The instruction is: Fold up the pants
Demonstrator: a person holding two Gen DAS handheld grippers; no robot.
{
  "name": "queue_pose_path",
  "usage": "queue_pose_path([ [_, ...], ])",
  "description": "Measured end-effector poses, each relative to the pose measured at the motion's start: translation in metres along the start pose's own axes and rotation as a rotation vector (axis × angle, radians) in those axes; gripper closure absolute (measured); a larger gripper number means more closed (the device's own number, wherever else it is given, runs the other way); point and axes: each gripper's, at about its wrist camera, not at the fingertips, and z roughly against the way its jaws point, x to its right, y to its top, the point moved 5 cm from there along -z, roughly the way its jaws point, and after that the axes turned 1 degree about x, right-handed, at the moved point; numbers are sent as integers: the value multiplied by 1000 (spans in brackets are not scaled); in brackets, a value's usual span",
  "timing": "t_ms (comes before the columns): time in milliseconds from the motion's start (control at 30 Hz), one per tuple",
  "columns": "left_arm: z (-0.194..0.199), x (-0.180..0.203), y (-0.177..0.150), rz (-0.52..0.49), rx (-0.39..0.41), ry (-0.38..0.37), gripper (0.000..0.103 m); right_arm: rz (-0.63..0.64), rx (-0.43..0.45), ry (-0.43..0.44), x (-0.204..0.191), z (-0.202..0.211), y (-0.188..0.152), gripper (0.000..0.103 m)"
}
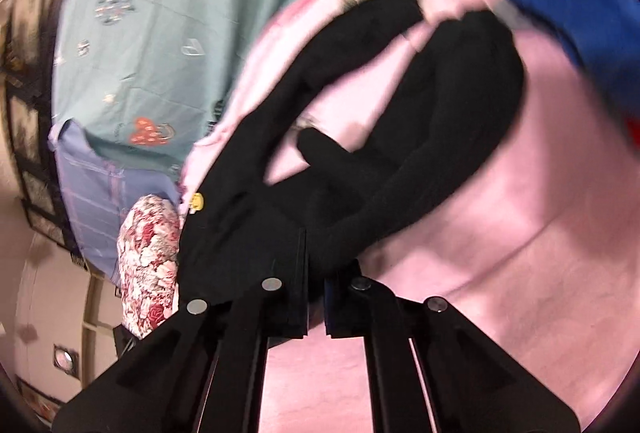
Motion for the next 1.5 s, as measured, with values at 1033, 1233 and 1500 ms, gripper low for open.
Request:
queue_pose_path([
  [1033, 111, -82, -8, -17, 170, 221, 55, 183, -279, -155, 2, 58, -100, 75],
  [1233, 154, -133, -14, 5, 256, 391, 37, 215, -114, -210, -6, 106, -44, 53],
  [1500, 177, -89, 19, -58, 409, 369, 16, 83, -21, -184, 0, -13, 87, 53],
])
